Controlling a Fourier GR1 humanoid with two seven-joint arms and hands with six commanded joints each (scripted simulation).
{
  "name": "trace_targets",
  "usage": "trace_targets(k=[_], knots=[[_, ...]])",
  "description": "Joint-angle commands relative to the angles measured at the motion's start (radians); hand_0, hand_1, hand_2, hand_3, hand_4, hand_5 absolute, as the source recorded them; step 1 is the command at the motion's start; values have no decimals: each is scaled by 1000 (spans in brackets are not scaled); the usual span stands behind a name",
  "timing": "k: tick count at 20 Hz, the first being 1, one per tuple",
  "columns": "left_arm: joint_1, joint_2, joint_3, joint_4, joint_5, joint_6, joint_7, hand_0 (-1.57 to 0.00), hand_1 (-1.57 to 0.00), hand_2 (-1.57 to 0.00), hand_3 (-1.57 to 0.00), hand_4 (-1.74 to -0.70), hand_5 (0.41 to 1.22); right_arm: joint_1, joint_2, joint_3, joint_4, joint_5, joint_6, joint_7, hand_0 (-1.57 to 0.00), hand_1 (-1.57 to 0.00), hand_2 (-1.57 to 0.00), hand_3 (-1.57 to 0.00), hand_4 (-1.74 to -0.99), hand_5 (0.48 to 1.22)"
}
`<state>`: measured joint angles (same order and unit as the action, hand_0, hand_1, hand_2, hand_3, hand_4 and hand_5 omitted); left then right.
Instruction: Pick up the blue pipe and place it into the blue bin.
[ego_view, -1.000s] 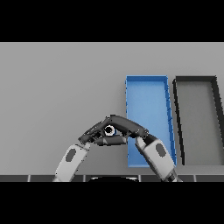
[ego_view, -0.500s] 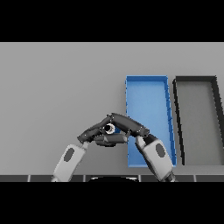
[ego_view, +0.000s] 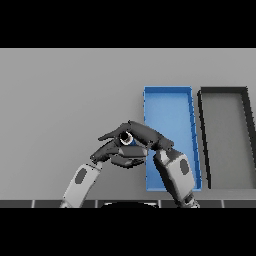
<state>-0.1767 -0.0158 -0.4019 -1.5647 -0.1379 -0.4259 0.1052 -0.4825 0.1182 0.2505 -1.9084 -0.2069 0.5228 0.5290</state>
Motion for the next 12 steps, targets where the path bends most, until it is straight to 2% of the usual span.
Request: trace_targets(k=[1, 2, 6, 7, 9, 12], knots=[[-5, 2, 3, 2, 0, -1, 9, -10, -9, -9, -7, -971, 493, -23, 1, -29, -4, -52, -14, 40, -1571, -1571, -1571, -1571, -1494, 1221], [2, 8, 5, 7, 2, -5, -1, -8, -7, -7, -5, -973, 489, -50, 7, -46, -2, -83, -48, 74, -1571, -1571, -1571, -1571, -1494, 1221], [8, 8, -4, -12, -4, -3, 6, -3, -2, -2, -2, -956, 475, -241, -139, -104, 38, -275, -218, 76, -1571, -1571, -1571, -1571, -1496, 1221], [15, 12, -5, -21, -1, -5, 3, -2, -2, -2, -1, -954, 474, -307, -156, -145, 53, -302, -248, 73, -1571, -1571, -1571, -1571, -1497, 1221], [14, 18, -3, -35, 1, -7, 1, -1, -1, -1, 0, -949, 471, -387, -183, -218, 87, -294, -315, 69, -1571, -1571, -1571, -1571, -1497, 1221], [37, 29, -12, -49, -4, -10, -16, 0, 0, 0, 0, -948, 466, -427, -251, -302, 147, -250, -309, 50, -1571, -1571, -1571, -1571, -1498, 1221]])
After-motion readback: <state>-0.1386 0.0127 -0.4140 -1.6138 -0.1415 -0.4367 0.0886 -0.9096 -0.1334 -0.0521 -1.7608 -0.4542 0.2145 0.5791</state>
